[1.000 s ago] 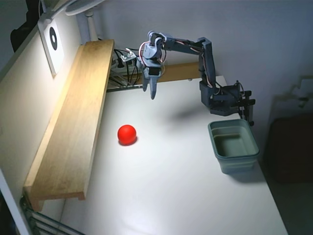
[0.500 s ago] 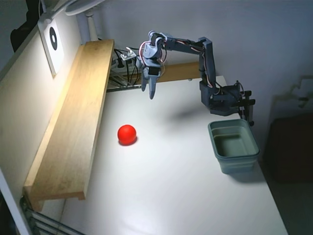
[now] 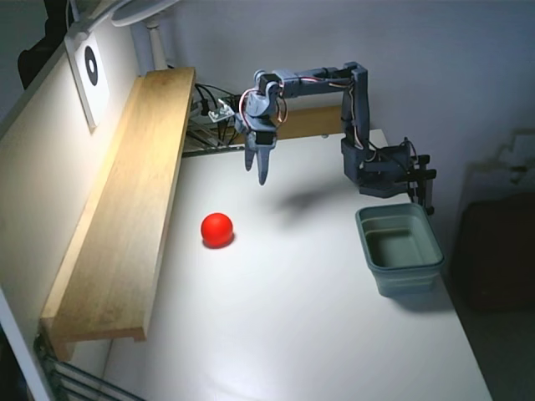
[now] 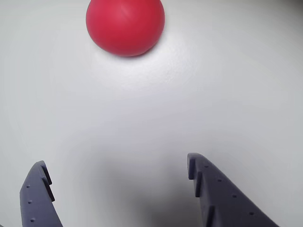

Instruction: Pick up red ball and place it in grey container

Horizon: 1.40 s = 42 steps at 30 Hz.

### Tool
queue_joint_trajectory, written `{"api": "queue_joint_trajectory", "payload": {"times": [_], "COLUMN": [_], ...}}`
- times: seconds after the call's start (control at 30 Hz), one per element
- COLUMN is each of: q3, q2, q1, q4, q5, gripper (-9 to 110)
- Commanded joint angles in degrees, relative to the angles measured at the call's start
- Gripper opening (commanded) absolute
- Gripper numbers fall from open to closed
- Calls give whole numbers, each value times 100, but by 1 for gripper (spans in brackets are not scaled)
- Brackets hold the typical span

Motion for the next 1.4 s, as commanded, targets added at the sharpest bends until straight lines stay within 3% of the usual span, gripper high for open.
{"api": "queue_joint_trajectory", "payload": {"times": [0.0, 0.63, 1.37], "q3": [409, 2394, -968], "q2": [424, 531, -2357], "q1": [7, 7, 7], "q4": [-410, -2288, -1814], "q5": [18, 18, 18], "gripper": [38, 38, 38]}}
